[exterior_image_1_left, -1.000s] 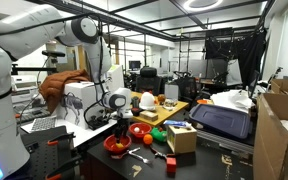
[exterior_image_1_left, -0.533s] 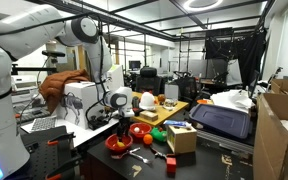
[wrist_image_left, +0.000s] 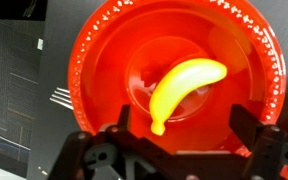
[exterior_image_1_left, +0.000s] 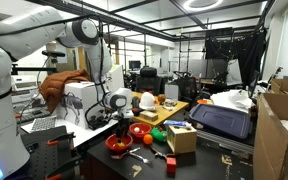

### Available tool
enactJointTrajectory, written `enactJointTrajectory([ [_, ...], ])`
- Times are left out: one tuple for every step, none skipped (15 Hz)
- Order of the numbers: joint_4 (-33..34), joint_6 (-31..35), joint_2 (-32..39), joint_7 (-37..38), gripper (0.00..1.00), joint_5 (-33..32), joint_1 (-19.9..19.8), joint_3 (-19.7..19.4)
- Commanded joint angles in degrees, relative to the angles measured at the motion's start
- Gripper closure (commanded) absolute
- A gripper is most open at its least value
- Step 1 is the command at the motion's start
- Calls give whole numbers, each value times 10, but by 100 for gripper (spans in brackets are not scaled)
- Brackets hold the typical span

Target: Remove the toy banana from the orange plate, put it on the table, remove the white bowl from the orange plate and put it on the table

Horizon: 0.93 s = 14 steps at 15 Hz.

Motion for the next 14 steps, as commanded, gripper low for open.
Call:
enactJointTrajectory([
  [6,10,8,6,0,0,-1,2],
  [6,9,9,6,0,1,-2,3],
  [5,8,9,7,0,2,-3,4],
  [2,8,9,8,0,4,-5,5],
  [-1,6,8,8,0,7,-6,8],
  [-5,5,7,7,0,10,-9,11],
  [-7,5,7,8,0,13,-9,13],
  [-9,5,7,7,0,16,-11,16],
  [-10,5,8,8,0,18,-10,16],
  [-11,5,8,8,0,21,-12,19],
  [-12,5,8,9,0,23,-12,20],
  [-13,5,7,9,0,25,-14,23],
  [-14,7,5,9,25,27,-14,24],
  [-15,9,5,8,26,28,-15,25],
])
